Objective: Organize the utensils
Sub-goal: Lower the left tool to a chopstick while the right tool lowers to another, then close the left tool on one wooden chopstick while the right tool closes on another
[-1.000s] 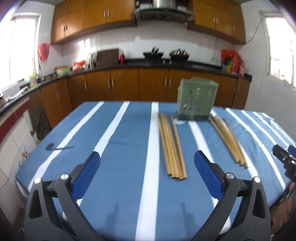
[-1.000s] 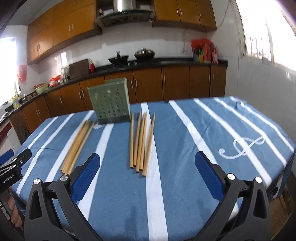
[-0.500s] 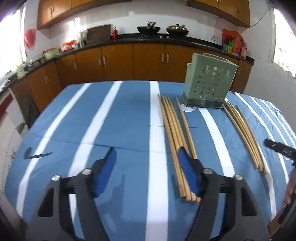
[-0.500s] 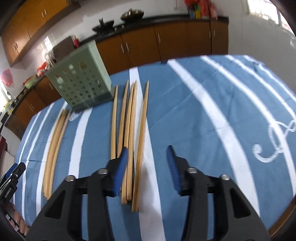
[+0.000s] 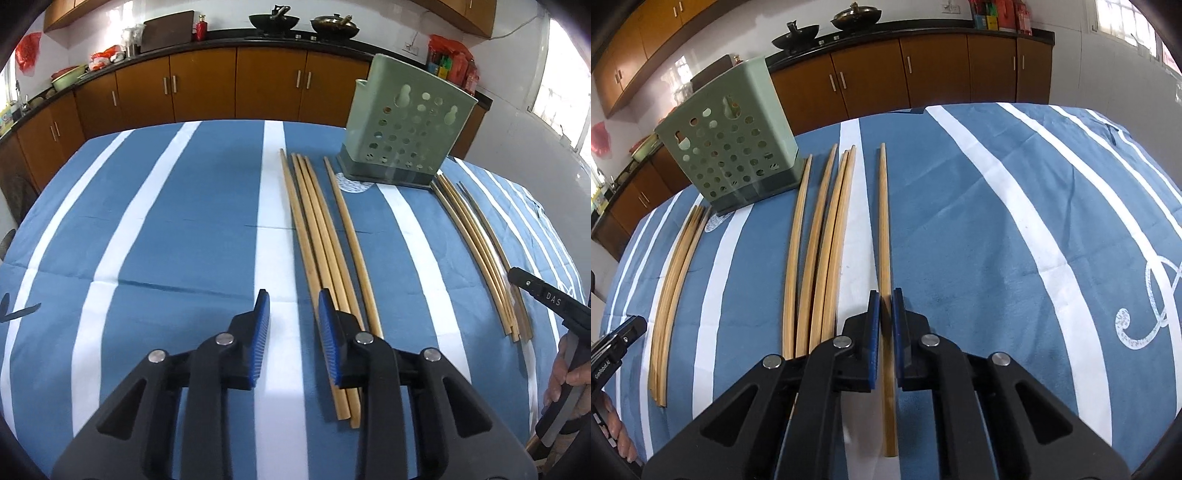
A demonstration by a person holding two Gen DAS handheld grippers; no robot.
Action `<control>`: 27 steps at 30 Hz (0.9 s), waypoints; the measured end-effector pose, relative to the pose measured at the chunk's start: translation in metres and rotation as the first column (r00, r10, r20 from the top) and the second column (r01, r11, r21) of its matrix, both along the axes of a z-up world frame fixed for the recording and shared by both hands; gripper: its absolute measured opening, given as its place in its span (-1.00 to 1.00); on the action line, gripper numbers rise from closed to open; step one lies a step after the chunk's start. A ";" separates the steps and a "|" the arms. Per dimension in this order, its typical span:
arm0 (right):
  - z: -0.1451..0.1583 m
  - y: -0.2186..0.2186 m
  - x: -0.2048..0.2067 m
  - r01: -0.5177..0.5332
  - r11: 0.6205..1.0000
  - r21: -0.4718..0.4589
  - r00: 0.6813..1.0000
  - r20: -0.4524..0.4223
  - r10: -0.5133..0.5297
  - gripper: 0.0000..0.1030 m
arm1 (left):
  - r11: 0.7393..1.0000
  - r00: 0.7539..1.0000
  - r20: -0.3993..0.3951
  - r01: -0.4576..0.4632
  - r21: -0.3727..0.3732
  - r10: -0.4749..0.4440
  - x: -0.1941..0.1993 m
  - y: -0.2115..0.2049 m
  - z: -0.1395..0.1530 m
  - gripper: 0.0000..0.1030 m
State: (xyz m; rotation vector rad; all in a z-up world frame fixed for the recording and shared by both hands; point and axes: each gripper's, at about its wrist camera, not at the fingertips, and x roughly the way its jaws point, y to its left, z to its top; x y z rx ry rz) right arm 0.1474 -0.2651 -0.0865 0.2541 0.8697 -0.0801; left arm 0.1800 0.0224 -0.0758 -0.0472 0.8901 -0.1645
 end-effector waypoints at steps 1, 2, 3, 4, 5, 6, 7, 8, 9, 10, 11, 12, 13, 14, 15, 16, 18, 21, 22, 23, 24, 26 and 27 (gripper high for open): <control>0.000 0.001 0.000 0.000 1.000 -0.007 1.000 0.002 0.000 -0.85 | 1.000 1.000 -0.004 0.005 -0.002 -0.005 0.001 -0.001 0.000 -0.48; 0.000 0.002 0.001 0.001 1.000 -0.011 1.000 0.003 -0.001 -0.85 | 1.000 1.000 -0.008 0.009 0.003 -0.009 0.001 -0.002 -0.001 -0.49; -0.001 0.002 0.002 0.001 1.000 -0.013 1.000 0.005 -0.001 -0.85 | 1.000 1.000 -0.011 0.013 0.009 -0.013 0.002 -0.004 -0.002 -0.54; -0.001 0.002 0.001 0.001 1.000 -0.015 1.000 0.006 -0.001 -0.85 | 1.000 1.000 -0.019 0.018 0.019 -0.018 0.003 -0.006 -0.003 -0.60; -0.001 0.002 0.002 0.001 1.000 -0.015 1.000 0.007 -0.001 -0.85 | 0.999 0.999 -0.025 0.021 0.026 -0.020 0.004 -0.007 -0.005 -0.62; -0.001 0.002 0.003 0.001 1.000 -0.018 1.000 0.007 0.000 -0.85 | 0.999 0.999 -0.020 0.027 0.032 -0.027 0.003 -0.009 -0.006 -0.63; -0.001 0.002 0.003 -0.001 1.000 -0.020 1.000 0.007 0.001 -0.85 | 0.999 0.999 -0.019 0.029 0.039 -0.028 0.003 -0.010 -0.006 -0.63; 0.000 0.002 0.003 -0.002 1.000 -0.024 1.000 0.006 0.002 -0.85 | 0.999 0.999 -0.019 0.029 0.046 -0.028 0.003 -0.011 -0.006 -0.64; 0.000 0.002 0.003 -0.003 1.000 -0.028 1.000 0.004 0.003 -0.85 | 0.998 0.999 -0.020 0.028 0.049 -0.027 0.004 -0.011 -0.006 -0.65; 0.000 0.003 0.003 -0.005 0.999 -0.032 1.000 0.002 0.005 -0.85 | 0.999 0.999 -0.023 0.027 0.046 -0.026 0.004 -0.011 -0.006 -0.66; 0.000 0.004 0.002 -0.009 0.999 -0.035 1.000 0.001 0.009 -0.85 | 0.999 0.999 -0.025 0.030 0.040 -0.029 0.004 -0.012 -0.006 -0.66; 0.000 0.004 0.002 -0.011 0.999 -0.036 1.000 0.003 0.011 -0.85 | 0.999 0.999 -0.029 0.037 0.032 -0.036 0.004 -0.012 -0.006 -0.67; 0.000 0.005 0.001 -0.014 0.999 -0.037 1.000 0.005 0.014 -0.84 | 0.999 0.999 -0.033 0.042 0.032 -0.041 0.004 -0.014 -0.007 -0.67; 0.000 0.005 0.001 -0.015 0.999 -0.039 1.000 0.006 0.015 -0.84 | 0.998 0.999 -0.032 0.042 0.038 -0.041 0.004 -0.016 -0.008 -0.67; 0.000 0.006 0.001 -0.017 0.999 -0.042 1.000 0.007 0.017 -0.84 | 0.998 0.999 -0.032 0.044 0.044 -0.043 0.004 -0.017 -0.008 -0.67; 0.000 0.007 0.001 -0.018 0.999 -0.044 1.000 0.006 0.018 -0.84 | 0.998 0.998 -0.039 0.044 0.050 -0.042 0.004 -0.017 -0.010 -0.70; 0.000 0.007 0.001 -0.021 0.999 -0.048 1.000 0.005 0.021 -0.84 | 0.997 0.999 -0.037 0.035 0.066 -0.032 0.005 -0.018 -0.012 -0.81; 0.000 0.009 0.001 -0.038 0.997 -0.067 0.999 0.005 0.039 -0.84 | 0.997 0.999 -0.035 0.022 0.075 -0.020 0.009 -0.015 -0.012 -0.82; 0.000 0.008 0.002 -0.043 0.997 -0.068 0.999 0.006 0.044 -0.84 | 0.997 0.999 -0.035 0.014 0.079 -0.011 0.012 -0.012 -0.012 -0.83; 0.000 0.007 0.003 -0.045 0.997 -0.066 0.999 0.007 0.045 -0.85 | 0.997 0.999 -0.034 0.003 0.080 -0.001 0.016 -0.009 -0.012 -0.83; 0.000 0.005 0.005 -0.045 0.997 -0.064 0.999 0.008 0.045 -0.85 | 0.997 0.999 -0.034 -0.005 0.077 0.007 0.019 -0.006 -0.012 -0.83; 0.000 -0.001 0.012 -0.035 0.998 -0.058 0.999 0.009 0.035 -0.85 | 0.997 0.999 -0.036 -0.028 0.068 0.030 0.029 0.003 -0.011 -0.84; -0.001 -0.004 0.014 -0.029 0.998 -0.054 1.000 0.010 0.030 -0.85 | 0.997 0.998 -0.035 -0.041 0.068 0.043 0.036 0.008 -0.010 -0.84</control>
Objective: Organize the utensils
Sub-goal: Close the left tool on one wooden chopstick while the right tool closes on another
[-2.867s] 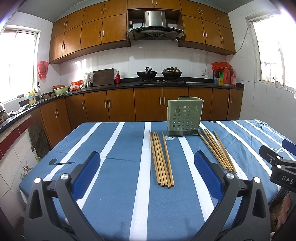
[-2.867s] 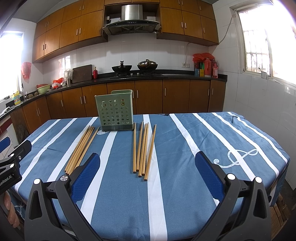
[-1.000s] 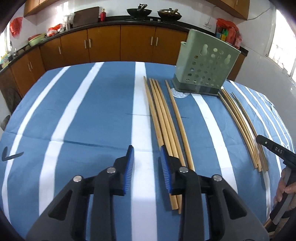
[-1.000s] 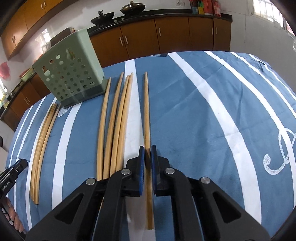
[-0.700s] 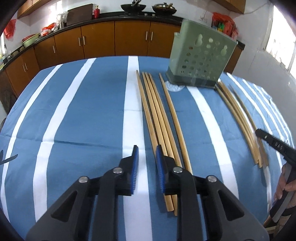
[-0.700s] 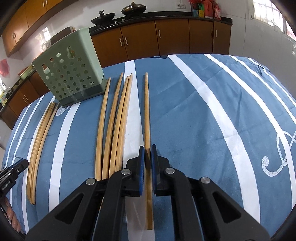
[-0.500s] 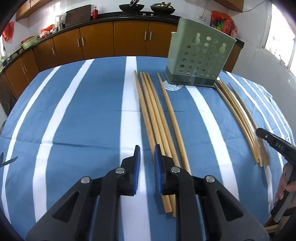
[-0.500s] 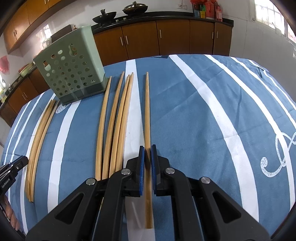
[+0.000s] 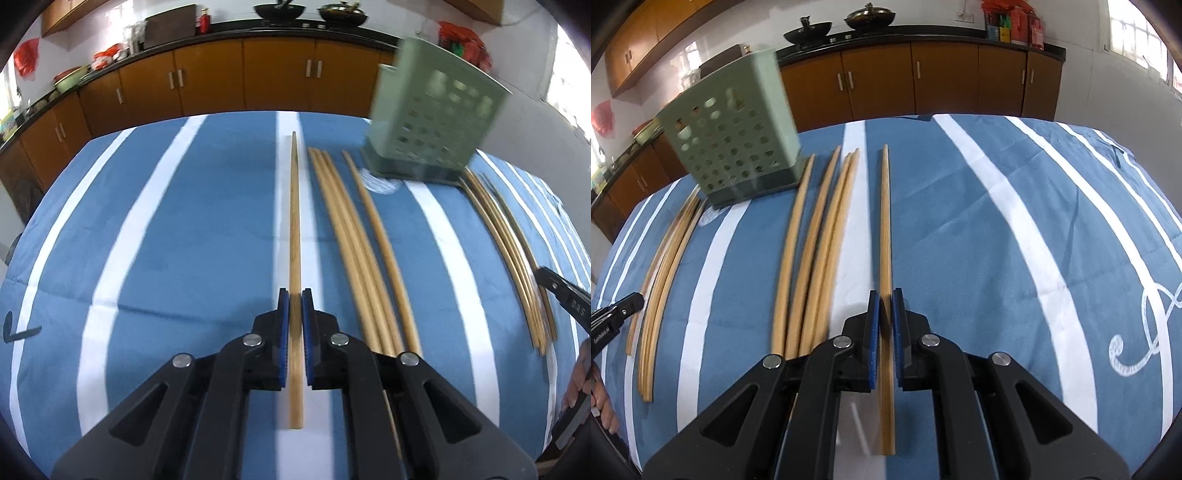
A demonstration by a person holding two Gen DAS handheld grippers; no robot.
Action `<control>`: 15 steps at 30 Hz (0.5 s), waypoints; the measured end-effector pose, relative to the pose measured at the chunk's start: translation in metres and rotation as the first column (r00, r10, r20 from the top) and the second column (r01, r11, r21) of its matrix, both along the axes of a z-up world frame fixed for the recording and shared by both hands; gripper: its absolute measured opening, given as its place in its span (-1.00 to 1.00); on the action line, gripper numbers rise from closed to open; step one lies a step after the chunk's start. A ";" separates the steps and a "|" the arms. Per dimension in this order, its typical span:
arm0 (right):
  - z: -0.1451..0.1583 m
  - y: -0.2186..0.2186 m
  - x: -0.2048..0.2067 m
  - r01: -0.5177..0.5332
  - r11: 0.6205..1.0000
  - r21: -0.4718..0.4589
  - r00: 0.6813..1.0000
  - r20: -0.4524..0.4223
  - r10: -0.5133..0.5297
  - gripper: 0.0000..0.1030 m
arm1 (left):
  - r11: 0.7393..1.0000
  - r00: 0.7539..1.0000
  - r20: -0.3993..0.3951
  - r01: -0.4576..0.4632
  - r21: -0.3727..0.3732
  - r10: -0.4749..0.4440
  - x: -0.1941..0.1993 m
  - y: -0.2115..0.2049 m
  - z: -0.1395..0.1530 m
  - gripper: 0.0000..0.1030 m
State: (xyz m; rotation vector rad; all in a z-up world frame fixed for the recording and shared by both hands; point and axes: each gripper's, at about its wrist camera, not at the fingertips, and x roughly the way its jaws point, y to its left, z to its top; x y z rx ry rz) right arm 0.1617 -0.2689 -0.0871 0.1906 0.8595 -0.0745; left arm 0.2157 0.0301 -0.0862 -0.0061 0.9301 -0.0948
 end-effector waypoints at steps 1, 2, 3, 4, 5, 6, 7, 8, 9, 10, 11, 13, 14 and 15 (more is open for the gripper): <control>0.000 -0.003 0.003 0.006 1.000 0.004 1.000 0.001 -0.006 -0.85 | 1.000 1.000 0.002 -0.005 0.002 0.005 0.003 0.003 0.000 -0.84; -0.001 -0.007 0.008 0.016 1.000 0.007 1.000 0.002 -0.016 -0.85 | 1.000 1.000 0.006 -0.009 0.008 0.008 0.007 0.005 0.000 -0.84; -0.001 -0.011 0.010 0.024 1.000 0.010 1.000 0.004 -0.024 -0.85 | 1.000 1.000 0.011 -0.009 0.012 0.009 0.010 0.007 0.000 -0.84; -0.001 -0.013 0.012 0.031 0.999 0.012 0.999 0.007 -0.031 -0.85 | 1.000 1.000 0.019 -0.007 0.018 0.006 0.012 0.008 0.000 -0.83; -0.002 -0.015 0.014 0.034 0.999 0.013 0.999 0.012 -0.034 -0.85 | 1.000 1.000 0.023 -0.003 0.022 0.003 0.014 0.008 0.000 -0.83; -0.002 -0.014 0.014 0.032 0.999 0.010 0.999 0.014 -0.033 -0.85 | 1.000 1.000 0.021 0.006 0.023 -0.007 0.014 0.009 0.000 -0.83; -0.002 -0.014 0.014 0.028 1.000 0.005 1.000 0.012 -0.028 -0.85 | 1.000 1.000 0.019 0.007 0.023 -0.008 0.014 0.009 0.000 -0.83; -0.001 -0.014 0.014 0.024 1.000 0.001 1.000 0.007 -0.024 -0.85 | 1.000 1.000 0.016 0.007 0.020 -0.007 0.013 0.010 0.001 -0.82; -0.001 -0.013 0.013 0.022 1.000 0.002 1.000 0.003 -0.022 -0.84 | 1.000 1.000 0.013 0.006 0.015 -0.006 0.011 0.011 0.001 -0.82; 0.000 -0.014 0.010 0.021 1.000 0.011 1.000 -0.003 -0.021 -0.84 | 1.000 1.000 0.010 0.006 0.009 -0.006 0.009 0.012 0.001 -0.82; 0.000 -0.015 0.007 0.019 1.000 0.023 1.000 -0.009 -0.018 -0.84 | 1.000 1.000 0.010 0.007 0.007 -0.007 0.006 0.012 0.001 -0.82; 0.000 -0.015 0.001 0.015 0.999 0.029 1.000 -0.014 -0.014 -0.84 | 1.000 1.000 0.015 0.010 0.019 -0.011 -0.002 0.011 0.001 -0.82; 0.000 -0.014 -0.002 0.012 1.000 0.029 1.000 -0.016 -0.011 -0.84 | 1.000 1.000 0.018 0.013 0.026 -0.013 -0.004 0.010 0.001 -0.82; -0.001 -0.014 -0.006 0.009 1.000 0.025 1.000 -0.009 -0.008 -0.84 | 0.999 1.000 0.023 0.016 0.034 -0.017 -0.006 0.010 0.000 -0.83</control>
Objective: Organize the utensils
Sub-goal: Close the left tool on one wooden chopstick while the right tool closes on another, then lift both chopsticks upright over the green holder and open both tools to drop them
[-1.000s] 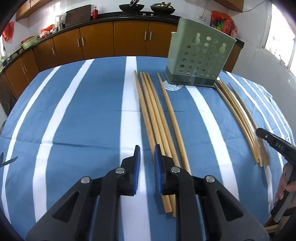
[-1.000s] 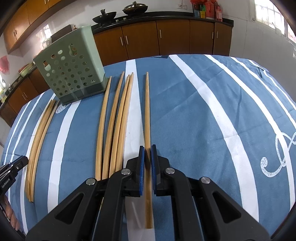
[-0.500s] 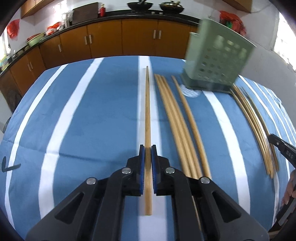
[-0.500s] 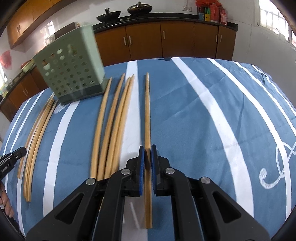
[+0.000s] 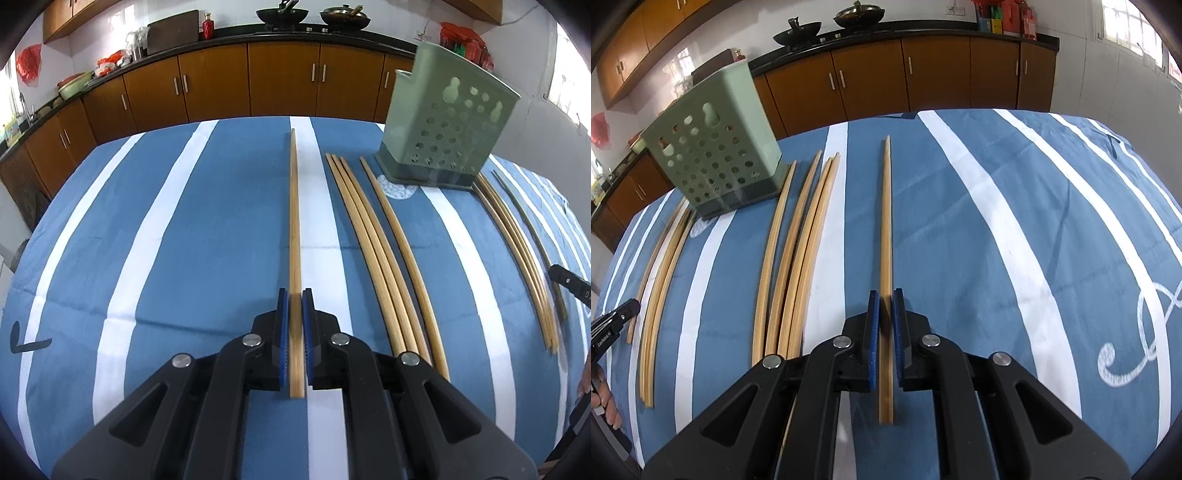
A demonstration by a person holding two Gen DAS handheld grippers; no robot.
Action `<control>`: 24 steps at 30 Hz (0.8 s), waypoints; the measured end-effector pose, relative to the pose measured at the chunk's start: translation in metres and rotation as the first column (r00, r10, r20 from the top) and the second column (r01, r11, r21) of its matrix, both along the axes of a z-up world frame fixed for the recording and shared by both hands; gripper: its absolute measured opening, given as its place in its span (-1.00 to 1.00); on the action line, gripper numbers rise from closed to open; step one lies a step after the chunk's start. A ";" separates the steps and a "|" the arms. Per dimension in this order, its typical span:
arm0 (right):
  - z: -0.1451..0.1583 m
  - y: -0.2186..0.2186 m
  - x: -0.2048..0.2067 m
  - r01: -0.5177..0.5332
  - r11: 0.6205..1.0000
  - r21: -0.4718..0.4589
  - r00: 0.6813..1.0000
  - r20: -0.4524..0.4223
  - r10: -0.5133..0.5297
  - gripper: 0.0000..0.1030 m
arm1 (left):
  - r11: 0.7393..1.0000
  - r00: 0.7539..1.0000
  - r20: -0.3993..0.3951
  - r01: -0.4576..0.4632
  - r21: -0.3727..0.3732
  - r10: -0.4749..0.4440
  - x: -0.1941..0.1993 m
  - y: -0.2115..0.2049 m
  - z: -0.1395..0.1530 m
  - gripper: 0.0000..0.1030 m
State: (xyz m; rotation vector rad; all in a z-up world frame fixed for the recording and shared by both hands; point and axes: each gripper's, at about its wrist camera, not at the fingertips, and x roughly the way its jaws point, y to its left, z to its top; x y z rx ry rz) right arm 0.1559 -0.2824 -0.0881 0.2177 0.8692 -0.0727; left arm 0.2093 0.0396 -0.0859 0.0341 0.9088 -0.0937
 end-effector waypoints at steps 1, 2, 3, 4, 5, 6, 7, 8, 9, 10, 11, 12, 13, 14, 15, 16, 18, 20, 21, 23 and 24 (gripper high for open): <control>-0.001 0.001 -0.002 -0.005 1.000 -0.011 1.000 0.007 0.005 -0.84 | 1.000 1.000 0.006 0.005 0.011 -0.005 -0.002 -0.002 0.000 -0.83; -0.001 0.002 -0.002 -0.010 1.000 -0.021 1.000 0.011 0.010 -0.85 | 1.000 1.000 0.010 0.008 0.019 -0.009 -0.003 -0.003 -0.001 -0.84; 0.000 0.002 -0.003 -0.013 1.000 -0.026 1.000 0.011 0.013 -0.85 | 1.000 1.000 0.008 0.008 0.016 -0.008 -0.003 -0.003 0.000 -0.85; 0.000 0.001 -0.002 -0.010 1.000 -0.018 1.000 0.008 0.010 -0.85 | 1.000 1.000 0.003 0.006 0.009 -0.006 -0.002 -0.002 0.000 -0.85; 0.003 -0.002 -0.003 -0.002 1.000 -0.001 1.000 0.013 0.002 -0.85 | 1.000 1.000 0.002 0.002 -0.002 -0.002 -0.003 0.000 0.002 -0.85; 0.009 -0.005 -0.005 0.006 1.000 0.003 0.999 0.038 -0.006 -0.85 | 1.000 1.000 0.014 0.000 -0.007 0.001 -0.005 0.002 0.006 -0.85; 0.017 -0.006 -0.008 0.012 1.000 -0.001 0.998 0.067 -0.012 -0.85 | 1.000 0.999 0.040 -0.002 -0.006 0.003 -0.008 0.003 0.014 -0.85; 0.023 -0.007 -0.011 0.015 1.000 -0.003 0.996 0.089 -0.015 -0.85 | 1.000 0.998 0.067 -0.005 -0.004 0.005 -0.011 0.005 0.022 -0.85; 0.036 -0.009 -0.014 0.020 1.000 -0.005 0.992 0.128 -0.019 -0.85 | 1.000 0.996 0.086 -0.007 -0.006 0.007 -0.013 0.006 0.029 -0.85; 0.042 -0.011 -0.015 0.021 1.000 -0.005 0.989 0.147 -0.021 -0.85 | 1.000 0.993 0.117 -0.011 -0.011 0.013 -0.016 0.009 0.040 -0.85; 0.049 -0.013 -0.017 0.025 1.000 -0.005 0.985 0.171 -0.024 -0.86 | 1.000 0.989 0.144 -0.019 -0.018 0.022 -0.018 0.012 0.050 -0.85; 0.061 -0.015 -0.020 0.031 1.000 -0.002 0.978 0.208 -0.030 -0.86 | 0.999 0.986 0.165 -0.025 -0.025 0.029 -0.019 0.014 0.058 -0.85; 0.070 -0.017 -0.023 0.037 0.999 0.001 0.970 0.239 -0.036 -0.85 | 0.999 0.979 0.200 -0.035 -0.038 0.042 -0.022 0.018 0.071 -0.85; 0.079 -0.018 -0.026 0.042 0.999 0.006 0.961 0.272 -0.042 -0.86 | 0.998 0.973 0.226 -0.044 -0.049 0.054 -0.023 0.021 0.080 -0.85; 0.088 -0.020 -0.028 0.045 0.999 0.010 0.953 0.301 -0.046 -0.86 | 0.996 0.963 0.261 -0.056 -0.066 0.071 -0.026 0.024 0.094 -0.85; 0.095 -0.021 -0.030 0.048 0.999 0.014 0.945 0.325 -0.049 -0.86 | 0.995 0.956 0.282 -0.063 -0.075 0.082 -0.027 0.027 0.101 -0.85; 0.110 -0.024 -0.033 0.051 0.999 0.019 0.927 0.372 -0.054 -0.86 | 0.992 0.939 0.326 -0.078 -0.099 0.107 -0.029 0.033 0.120 -0.85; 0.118 -0.024 -0.031 0.052 0.998 0.020 0.917 0.395 -0.056 -0.86 | 0.989 0.925 0.358 -0.093 -0.118 0.130 -0.026 0.038 0.135 -0.85; 0.124 -0.026 -0.031 0.052 0.998 0.020 0.911 0.409 -0.056 -0.86 | 0.988 0.920 0.367 -0.097 -0.122 0.136 -0.026 0.039 0.141 -0.85; 0.130 -0.027 -0.030 0.052 0.998 0.019 0.905 0.422 -0.055 -0.86 | 0.986 0.916 0.375 -0.104 -0.131 0.146 -0.020 0.042 0.148 -0.85; 0.131 -0.027 -0.030 0.053 0.998 0.018 0.903 0.426 -0.055 -0.86 | 0.985 0.915 0.376 -0.105 -0.137 0.150 -0.017 0.043 0.151 -0.85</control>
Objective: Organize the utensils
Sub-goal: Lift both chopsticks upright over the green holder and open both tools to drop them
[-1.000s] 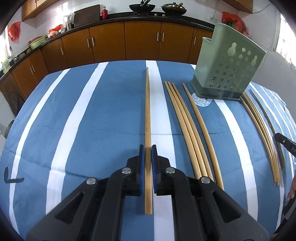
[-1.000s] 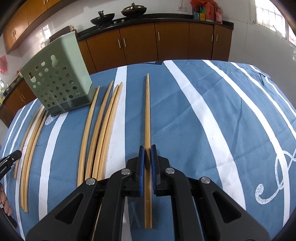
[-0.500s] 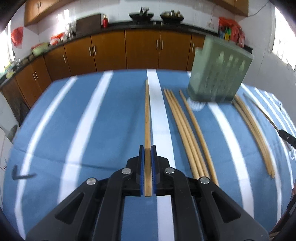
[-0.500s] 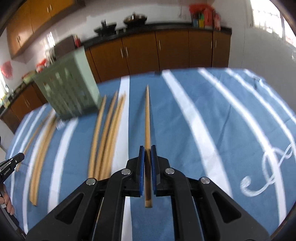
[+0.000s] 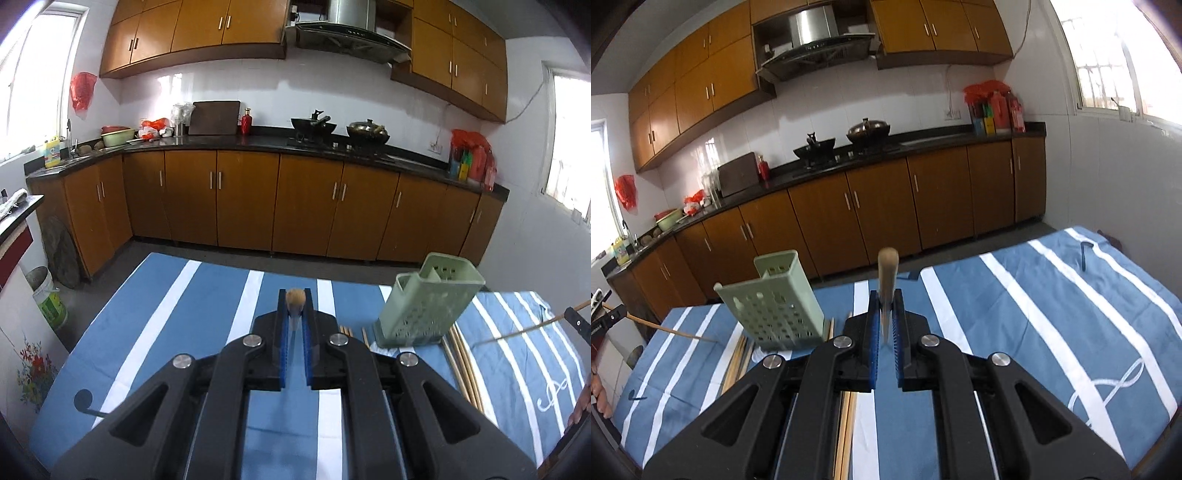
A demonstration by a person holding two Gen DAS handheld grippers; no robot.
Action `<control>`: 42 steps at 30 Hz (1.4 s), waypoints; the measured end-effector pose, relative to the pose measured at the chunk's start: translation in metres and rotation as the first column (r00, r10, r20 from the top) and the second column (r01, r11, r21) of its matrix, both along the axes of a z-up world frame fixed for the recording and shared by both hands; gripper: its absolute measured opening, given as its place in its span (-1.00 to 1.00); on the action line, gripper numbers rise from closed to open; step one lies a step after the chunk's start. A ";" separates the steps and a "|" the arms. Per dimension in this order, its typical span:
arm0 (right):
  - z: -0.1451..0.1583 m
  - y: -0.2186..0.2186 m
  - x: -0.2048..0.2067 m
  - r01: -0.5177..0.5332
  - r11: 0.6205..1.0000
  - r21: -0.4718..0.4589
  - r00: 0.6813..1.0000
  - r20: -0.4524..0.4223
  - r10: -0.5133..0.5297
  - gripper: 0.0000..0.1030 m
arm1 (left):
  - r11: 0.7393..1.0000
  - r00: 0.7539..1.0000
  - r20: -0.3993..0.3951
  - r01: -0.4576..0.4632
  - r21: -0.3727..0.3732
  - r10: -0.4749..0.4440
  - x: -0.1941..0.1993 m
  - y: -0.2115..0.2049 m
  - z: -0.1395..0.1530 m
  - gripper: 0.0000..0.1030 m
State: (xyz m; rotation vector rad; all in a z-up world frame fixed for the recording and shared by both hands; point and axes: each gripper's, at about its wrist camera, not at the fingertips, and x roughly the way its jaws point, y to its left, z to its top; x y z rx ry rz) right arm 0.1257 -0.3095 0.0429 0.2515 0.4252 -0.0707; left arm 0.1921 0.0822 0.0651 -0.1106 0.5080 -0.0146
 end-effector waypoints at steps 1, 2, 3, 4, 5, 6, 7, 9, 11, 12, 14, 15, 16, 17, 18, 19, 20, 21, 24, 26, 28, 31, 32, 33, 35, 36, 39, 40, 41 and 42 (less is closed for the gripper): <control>0.002 0.000 0.001 0.002 1.000 -0.004 1.000 0.003 -0.002 -0.86 | 1.000 1.000 0.001 -0.001 -0.001 0.001 0.003 0.000 0.001 -0.85; 0.003 0.000 0.003 0.004 1.000 -0.008 1.000 0.003 -0.004 -0.86 | 1.000 1.000 0.002 0.000 0.004 0.000 0.006 -0.001 0.003 -0.85; 0.005 0.001 0.005 0.003 1.000 -0.011 1.000 0.003 -0.003 -0.86 | 1.000 1.000 0.004 0.000 0.008 0.000 0.007 0.000 0.005 -0.85; 0.007 0.001 0.007 0.003 1.000 -0.015 1.000 0.008 -0.003 -0.86 | 1.000 1.000 0.013 -0.001 0.017 0.000 0.008 0.001 0.010 -0.85; 0.010 0.002 0.008 0.005 1.000 -0.023 1.000 0.016 -0.005 -0.86 | 1.000 1.000 0.020 -0.001 0.023 0.000 0.008 0.000 0.013 -0.85; 0.015 0.003 0.011 0.008 0.999 -0.033 1.000 0.030 -0.007 -0.86 | 1.000 0.999 0.032 0.000 0.027 0.000 0.010 -0.001 0.019 -0.85; 0.020 0.005 0.011 0.008 0.999 -0.036 0.999 0.043 -0.006 -0.86 | 1.000 0.999 0.040 0.001 0.030 -0.003 0.011 -0.001 0.022 -0.85; 0.033 0.007 0.013 0.008 0.999 -0.040 0.997 0.076 -0.005 -0.86 | 0.999 0.998 0.067 0.005 0.033 -0.007 0.012 -0.002 0.036 -0.85; 0.047 0.010 0.012 0.004 0.999 -0.042 0.993 0.116 0.001 -0.86 | 0.999 0.996 0.090 0.013 0.031 -0.016 0.012 -0.005 0.047 -0.85; 0.054 0.010 0.012 0.003 0.999 -0.043 0.991 0.134 0.003 -0.86 | 0.999 0.994 0.106 0.020 0.030 -0.023 0.012 -0.008 0.056 -0.85; 0.075 0.011 0.011 -0.003 0.999 -0.034 0.981 0.195 0.010 -0.86 | 0.999 0.990 0.133 0.031 0.028 -0.034 0.013 -0.014 0.070 -0.85; 0.085 0.011 0.011 -0.008 1.000 -0.027 0.975 0.223 0.013 -0.86 | 0.999 0.988 0.149 0.036 0.024 -0.039 0.013 -0.016 0.079 -0.85; 0.094 0.012 0.011 -0.013 1.000 -0.018 0.968 0.251 0.018 -0.86 | 0.999 0.984 0.172 0.046 0.018 -0.048 0.012 -0.021 0.089 -0.85; 0.100 0.013 0.010 -0.019 1.000 -0.011 0.962 0.273 0.021 -0.86 | 0.998 0.980 0.192 0.057 0.008 -0.057 0.012 -0.024 0.099 -0.85; 0.111 0.016 0.009 -0.029 1.000 0.002 0.950 0.310 0.027 -0.86 | 0.997 0.973 0.218 0.076 -0.006 -0.073 0.012 -0.029 0.111 -0.85; 0.120 0.018 0.008 -0.044 0.999 0.014 0.939 0.343 0.036 -0.86 | 0.996 0.969 0.234 0.090 -0.014 -0.085 0.011 -0.033 0.119 -0.85; 0.127 0.022 0.008 -0.059 0.998 0.021 0.928 0.370 0.048 -0.86 | 0.994 0.962 0.256 0.107 -0.022 -0.098 0.010 -0.039 0.127 -0.85; 0.130 0.025 0.008 -0.071 0.997 0.019 0.921 0.386 0.058 -0.86 | 0.993 0.957 0.271 0.118 -0.025 -0.107 0.009 -0.044 0.132 -0.85; 0.131 0.040 0.016 -0.094 0.996 -0.007 0.909 0.407 0.088 -0.86 | 0.986 0.939 0.313 0.163 -0.036 -0.144 0.007 -0.064 0.143 -0.85; 0.126 0.047 0.026 -0.109 0.994 -0.017 0.912 0.396 0.107 -0.86 | 0.979 0.932 0.316 0.200 -0.046 -0.176 0.012 -0.081 0.140 -0.85; 0.113 0.053 0.038 -0.119 0.993 -0.021 0.924 0.363 0.118 -0.86 | 0.973 0.932 0.300 0.226 -0.047 -0.202 0.018 -0.094 0.129 -0.85; 0.097 0.059 0.052 -0.126 0.992 -0.024 0.941 0.312 0.128 -0.86 | 0.969 0.943 0.246 0.244 -0.049 -0.225 0.035 -0.111 0.107 -0.85; 0.093 0.061 0.054 -0.127 0.992 -0.024 0.945 0.301 0.129 -0.86 | 0.969 0.946 0.233 0.244 -0.048 -0.227 0.039 -0.113 0.101 -0.85; 0.089 0.061 0.057 -0.130 0.991 -0.024 0.950 0.284 0.131 -0.86 | 0.969 0.949 0.219 0.244 -0.046 -0.229 0.044 -0.116 0.095 -0.85; 0.082 0.064 0.060 -0.134 0.991 -0.021 0.957 0.256 0.135 -0.86 | 0.968 0.954 0.188 0.247 -0.050 -0.234 0.053 -0.120 0.082 -0.85; 0.082 0.064 0.060 -0.136 0.990 -0.019 0.959 0.248 0.137 -0.86 | 0.967 0.957 0.172 0.247 -0.053 -0.235 0.058 -0.120 0.074 -0.85; 0.078 0.065 0.062 -0.158 0.987 -0.018 0.965 0.210 0.158 -0.85 | 0.968 0.963 0.136 0.243 -0.064 -0.233 0.066 -0.117 0.064 -0.85; 0.078 0.066 0.061 -0.160 0.987 -0.018 0.966 0.201 0.160 -0.84 | 0.968 0.965 0.126 0.240 -0.076 -0.229 0.067 -0.115 0.061 -0.85; 0.078 0.068 0.062 -0.160 0.987 -0.021 0.967 0.199 0.161 -0.79 | 0.969 0.967 0.122 0.233 -0.086 -0.222 0.068 -0.112 0.060 -0.84; 0.079 0.068 0.059 -0.160 0.987 -0.029 0.967 0.197 0.162 -0.72 | 0.969 0.968 0.123 0.229 -0.091 -0.217 0.067 -0.110 0.060 -0.80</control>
